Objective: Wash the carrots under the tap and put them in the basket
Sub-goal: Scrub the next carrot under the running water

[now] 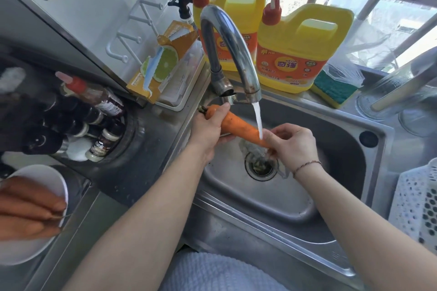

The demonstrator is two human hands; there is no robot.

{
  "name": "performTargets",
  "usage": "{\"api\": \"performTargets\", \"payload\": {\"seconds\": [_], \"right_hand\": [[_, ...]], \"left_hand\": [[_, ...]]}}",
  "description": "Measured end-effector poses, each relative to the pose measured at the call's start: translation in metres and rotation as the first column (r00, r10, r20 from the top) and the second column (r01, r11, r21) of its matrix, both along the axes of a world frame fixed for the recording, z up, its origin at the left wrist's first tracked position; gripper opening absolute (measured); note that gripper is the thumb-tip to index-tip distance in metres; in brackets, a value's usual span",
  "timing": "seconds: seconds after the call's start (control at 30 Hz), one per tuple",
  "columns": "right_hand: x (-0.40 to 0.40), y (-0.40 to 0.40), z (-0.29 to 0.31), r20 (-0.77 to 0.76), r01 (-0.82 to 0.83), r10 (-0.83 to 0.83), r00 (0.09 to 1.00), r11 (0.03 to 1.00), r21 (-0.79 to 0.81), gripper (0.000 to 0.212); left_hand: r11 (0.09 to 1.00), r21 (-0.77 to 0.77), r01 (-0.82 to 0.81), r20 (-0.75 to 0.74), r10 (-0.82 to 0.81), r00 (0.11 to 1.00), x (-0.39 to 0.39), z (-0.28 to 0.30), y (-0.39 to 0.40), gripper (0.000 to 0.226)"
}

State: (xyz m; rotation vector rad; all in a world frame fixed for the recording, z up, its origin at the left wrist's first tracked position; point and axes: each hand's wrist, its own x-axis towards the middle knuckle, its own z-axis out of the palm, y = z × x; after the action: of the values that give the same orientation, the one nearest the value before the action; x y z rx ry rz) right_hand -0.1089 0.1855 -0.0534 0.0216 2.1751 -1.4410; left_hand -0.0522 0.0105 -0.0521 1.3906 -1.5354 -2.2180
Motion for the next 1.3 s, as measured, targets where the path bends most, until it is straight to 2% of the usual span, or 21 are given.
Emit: {"api": "performTargets", "payload": {"seconds": [0.07,0.13,0.17,0.23,0.33,0.43,0.57,0.63,0.7,0.77,0.9,0.97,1.03,1.13,1.2,1.3], "right_hand": [[-0.004,-0.004,0.0,-0.108,-0.179,0.206,0.973,0.96,0.214,0.022],[-0.003,-0.008,0.006,-0.112,-0.359,0.424,0.899,0.858,0.366,0.03],[-0.002,-0.011,0.011,-0.091,-0.403,0.477,0.874,0.817,0.412,0.038],[-0.003,-0.016,0.016,-0.052,-0.4,0.471,0.88,0.798,0.45,0.045],[-0.008,-0.021,0.018,0.017,-0.394,0.423,0.906,0.83,0.394,0.043],[-0.009,-0.013,0.018,0.074,-0.399,0.392,0.917,0.898,0.186,0.023],[-0.015,0.0,0.025,0.077,-0.478,0.475,0.877,0.878,0.03,0.018],[-0.015,-0.004,0.024,0.053,-0.385,0.382,0.923,0.92,0.073,0.014],[-0.014,-0.008,0.017,-0.023,-0.27,0.281,0.959,0.939,0.211,0.024],[-0.015,-0.01,0.012,-0.048,-0.219,0.241,0.969,0.934,0.283,0.035],[-0.012,-0.009,0.009,-0.035,-0.392,0.405,0.913,0.899,0.195,0.017],[-0.011,-0.008,0.004,-0.069,-0.441,0.463,0.883,0.872,0.21,0.022],[-0.01,-0.009,0.004,-0.096,-0.388,0.419,0.903,0.89,0.24,0.021],[-0.007,-0.007,0.008,-0.017,-0.309,0.312,0.95,0.947,0.081,0.017],[-0.005,-0.003,0.008,-0.057,-0.42,0.429,0.902,0.9,0.116,0.018],[-0.003,0.01,0.004,-0.101,-0.601,0.65,0.753,0.743,0.294,0.021]], "left_hand": [[1.0,0.013,0.007,0.035,-0.007,0.999,0.001,-0.004,0.002,0.035],[0.995,0.075,0.064,0.051,-0.068,0.996,0.002,-0.004,0.007,0.04],[0.99,0.1,0.099,0.051,-0.104,0.993,0.003,-0.003,0.011,0.046],[0.976,0.153,0.157,0.017,-0.161,0.987,0.003,-0.004,0.018,0.05],[0.968,0.159,0.196,-0.01,-0.197,0.98,0.002,-0.003,0.026,0.044],[0.971,0.127,0.201,-0.004,-0.202,0.979,0.002,-0.005,0.019,0.05],[0.958,0.18,0.224,-0.008,-0.226,0.974,0.003,-0.001,0.017,0.052],[0.952,0.207,0.225,-0.023,-0.226,0.974,0.002,0.0,0.023,0.048],[0.944,0.201,0.262,-0.036,-0.26,0.965,-0.001,0.0,0.028,0.049],[0.941,0.17,0.293,-0.031,-0.292,0.956,-0.004,0.0,0.028,0.049],[0.962,0.131,0.24,-0.011,-0.241,0.97,-0.007,0.004,0.018,0.039],[0.964,0.138,0.228,-0.019,-0.227,0.974,-0.007,0.006,0.016,0.036],[0.956,0.12,0.268,-0.042,-0.264,0.964,-0.005,0.007,0.02,0.03],[0.935,0.033,0.352,-0.103,-0.347,0.932,0.002,0.0,0.026,0.038],[0.938,0.014,0.346,-0.114,-0.342,0.933,0.006,-0.005,0.025,0.043],[0.982,-0.002,0.187,-0.075,-0.186,0.98,0.004,-0.007,0.016,0.033]]}}
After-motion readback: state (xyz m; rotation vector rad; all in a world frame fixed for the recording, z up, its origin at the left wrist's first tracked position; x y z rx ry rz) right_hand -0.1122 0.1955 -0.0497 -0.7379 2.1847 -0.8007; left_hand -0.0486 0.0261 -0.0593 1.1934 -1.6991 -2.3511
